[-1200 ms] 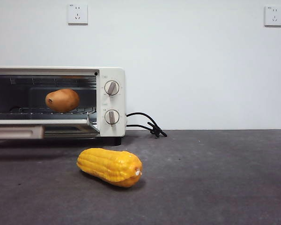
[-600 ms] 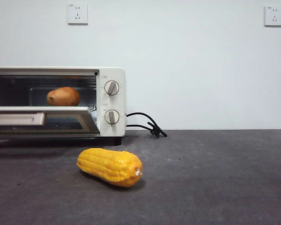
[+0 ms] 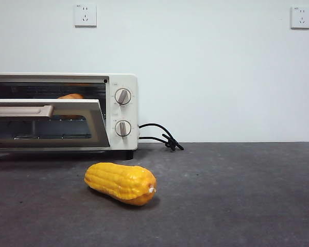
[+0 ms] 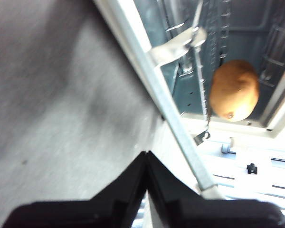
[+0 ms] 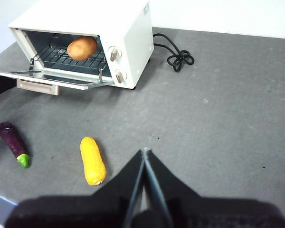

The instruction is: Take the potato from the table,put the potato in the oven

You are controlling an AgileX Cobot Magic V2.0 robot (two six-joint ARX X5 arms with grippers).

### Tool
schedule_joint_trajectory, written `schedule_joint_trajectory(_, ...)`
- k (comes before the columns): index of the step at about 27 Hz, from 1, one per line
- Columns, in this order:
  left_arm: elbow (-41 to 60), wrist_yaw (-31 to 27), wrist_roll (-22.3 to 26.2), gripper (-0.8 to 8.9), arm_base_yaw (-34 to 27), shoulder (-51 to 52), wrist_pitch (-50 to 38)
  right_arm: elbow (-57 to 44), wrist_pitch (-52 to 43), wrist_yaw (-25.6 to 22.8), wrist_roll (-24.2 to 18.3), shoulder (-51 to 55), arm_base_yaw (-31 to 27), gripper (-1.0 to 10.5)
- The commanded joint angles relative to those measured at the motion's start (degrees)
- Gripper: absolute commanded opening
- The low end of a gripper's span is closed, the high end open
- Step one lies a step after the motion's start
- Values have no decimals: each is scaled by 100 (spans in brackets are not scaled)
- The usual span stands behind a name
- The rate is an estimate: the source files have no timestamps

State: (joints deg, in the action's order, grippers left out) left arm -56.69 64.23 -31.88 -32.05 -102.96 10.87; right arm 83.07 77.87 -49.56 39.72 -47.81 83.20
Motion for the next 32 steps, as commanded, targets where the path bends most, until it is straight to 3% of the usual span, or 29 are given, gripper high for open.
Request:
schedule_joint_trajectory(1,-31,79,-236,-9,66,-7,-170,-57,118,-83,61,2,9,-3)
schedule_joint_trajectory(8,-127,94,-964,-9,76,103,-778,-57,120,-243,59,4,9,-3)
schedule_joint_trajectory(14,-529,92,-1152,-9,131,131,-813,-57,120,-352,57,2,9,-2)
schedule_joint_trajectory(24,-1316,-201,-1147,-8,402,129,-774,-57,120,-413,59,4,9,-2)
schedule_joint_trajectory(32,-1403,-380,-761,-8,739,129,-533,-57,120,-450,63,2,9,-2)
